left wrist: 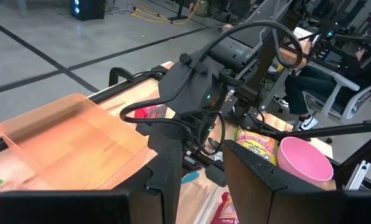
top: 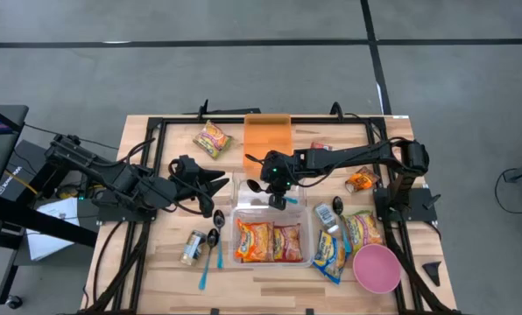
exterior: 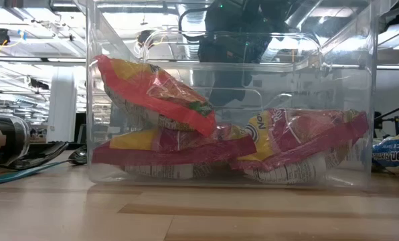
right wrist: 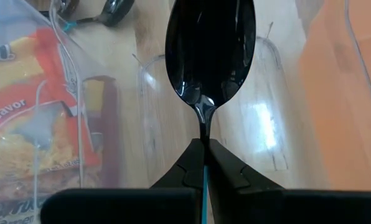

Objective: Pick & Place Food Item
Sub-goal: Put the blue spoon into the transparent bin

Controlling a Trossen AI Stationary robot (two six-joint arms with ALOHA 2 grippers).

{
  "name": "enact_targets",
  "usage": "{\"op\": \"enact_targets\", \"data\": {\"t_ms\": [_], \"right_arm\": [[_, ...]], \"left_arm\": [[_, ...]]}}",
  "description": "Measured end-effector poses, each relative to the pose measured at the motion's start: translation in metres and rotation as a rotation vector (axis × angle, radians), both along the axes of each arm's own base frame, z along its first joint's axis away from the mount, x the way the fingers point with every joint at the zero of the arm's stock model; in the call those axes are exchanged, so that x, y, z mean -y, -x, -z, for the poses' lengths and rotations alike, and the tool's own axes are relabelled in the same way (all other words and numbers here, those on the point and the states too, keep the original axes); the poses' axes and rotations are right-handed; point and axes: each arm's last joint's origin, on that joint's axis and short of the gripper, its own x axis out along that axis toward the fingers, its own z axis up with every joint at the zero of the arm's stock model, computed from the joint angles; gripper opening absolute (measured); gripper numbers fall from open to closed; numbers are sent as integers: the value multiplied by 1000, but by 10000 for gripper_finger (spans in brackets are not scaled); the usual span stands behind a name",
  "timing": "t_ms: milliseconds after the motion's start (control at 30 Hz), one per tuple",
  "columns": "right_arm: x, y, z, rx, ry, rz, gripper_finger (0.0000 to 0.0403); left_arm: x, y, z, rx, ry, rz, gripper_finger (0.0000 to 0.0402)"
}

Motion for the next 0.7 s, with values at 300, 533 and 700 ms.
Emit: {"op": "enact_targets", "data": {"t_ms": [300, 533, 700], "right_arm": [[0, 0, 0, 0, -1, 2, 5], [0, 0, 0, 0, -2, 2, 23], [0, 0, 0, 0, -8, 13, 38]], "left_arm": [[0, 0, 0, 0, 0, 0, 113], [0, 0, 0, 0, 0, 0, 113], [0, 0, 0, 0, 0, 0, 113]]}}
